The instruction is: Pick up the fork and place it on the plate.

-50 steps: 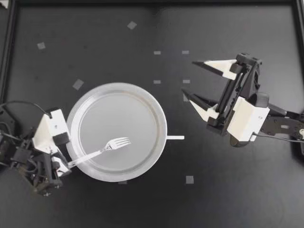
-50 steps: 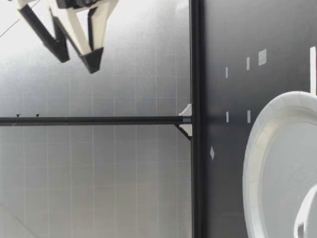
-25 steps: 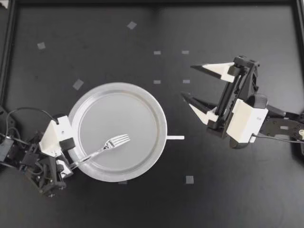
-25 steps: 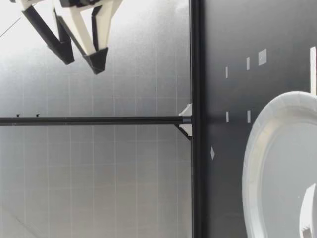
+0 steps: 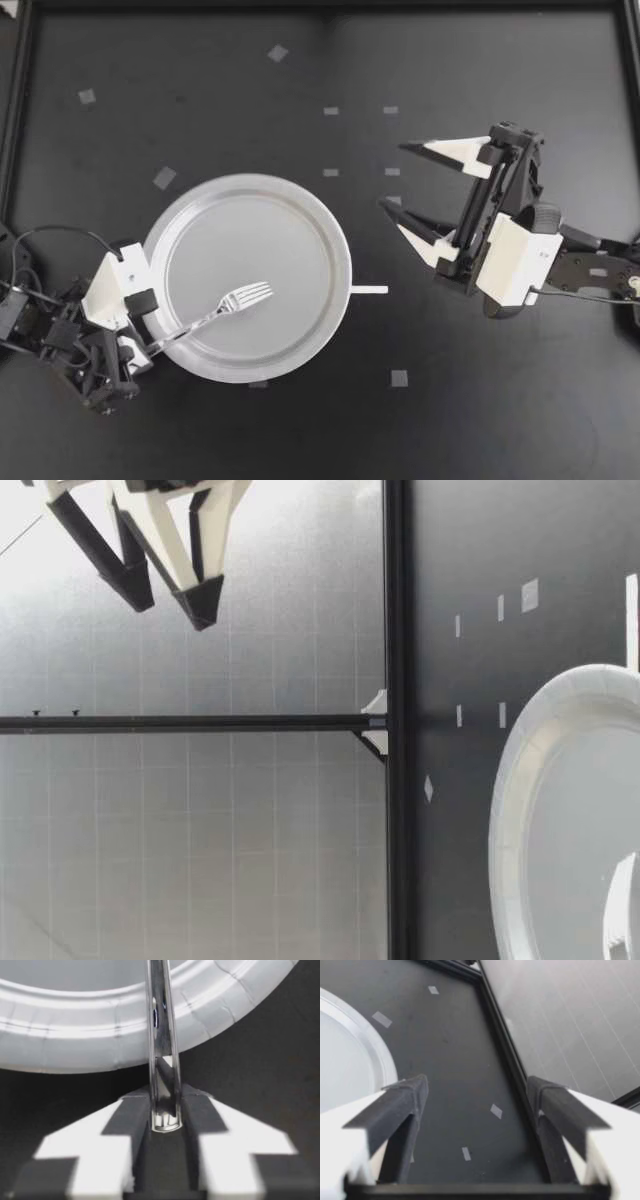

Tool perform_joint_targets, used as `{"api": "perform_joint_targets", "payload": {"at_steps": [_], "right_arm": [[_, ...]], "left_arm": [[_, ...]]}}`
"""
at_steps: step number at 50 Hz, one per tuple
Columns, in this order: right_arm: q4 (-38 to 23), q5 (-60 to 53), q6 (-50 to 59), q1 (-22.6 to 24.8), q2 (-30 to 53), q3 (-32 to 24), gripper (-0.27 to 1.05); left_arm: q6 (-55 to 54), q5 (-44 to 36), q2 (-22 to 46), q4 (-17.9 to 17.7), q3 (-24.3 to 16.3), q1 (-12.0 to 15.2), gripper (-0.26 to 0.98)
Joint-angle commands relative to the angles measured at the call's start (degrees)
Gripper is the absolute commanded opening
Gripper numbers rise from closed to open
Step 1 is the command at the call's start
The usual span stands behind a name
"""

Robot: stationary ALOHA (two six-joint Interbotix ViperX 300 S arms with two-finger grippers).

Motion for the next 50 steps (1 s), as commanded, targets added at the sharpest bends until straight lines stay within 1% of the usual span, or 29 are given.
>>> {"api": "perform_joint_targets", "payload": {"at_steps": [1, 4, 7, 12, 21, 29, 37, 40, 43, 47, 50], "right_arm": [[-0.3, 0.2, 0.2, 0.4, -0.4, -1.1, 0.76], [-0.3, 0.2, 0.3, 0.4, -0.4, -1.0, 0.76], [-0.3, 0.2, 0.2, 0.4, -0.4, -1.0, 0.76], [-0.3, 0.2, 0.2, 0.4, -0.4, -1.0, 0.76], [-0.3, 0.0, 0.3, 0.4, -0.4, -0.9, 0.76], [-0.3, -0.9, 0.3, 0.4, -0.4, -1.0, 0.76], [-0.3, -2.5, 0.3, 0.4, -0.4, -1.2, 0.76], [-0.3, -3.5, 0.3, 0.7, -0.6, -1.4, 0.76], [-0.3, -4.7, 0.3, 1.1, -1.1, -1.8, 0.76], [-0.3, -6.6, 0.4, 1.8, -1.9, -2.6, 0.76], [-0.2, -7.8, 0.6, 2.5, -2.8, -3.3, 0.76]], "left_arm": [[-0.1, 0.1, -0.6, -0.6, -1.0, -0.2, 0.57], [-0.1, 0.1, -0.6, -1.1, -1.1, -0.2, 0.68], [-0.1, 0.1, -0.6, -1.7, -1.1, -0.2, 0.72], [0.0, 0.1, -0.7, -2.3, -1.1, -0.3, 0.71], [0.5, 0.2, -1.7, -2.1, -1.2, -0.2, 0.71], [0.8, 0.2, -5.9, -1.8, -0.4, -0.2, 0.71], [0.9, 0.3, -10.6, -1.1, 1.7, 0.2, 0.71], [1.1, 0.3, -12.9, 0.4, 1.9, 1.1, 0.71], [1.8, 0.2, -15.1, 3.3, 1.4, 2.5, 0.71], [3.3, 0.2, -18.2, 7.8, -0.9, 4.9, 0.71], [4.6, 0.2, -20.3, 11.8, -3.6, 6.8, 0.71]]}}
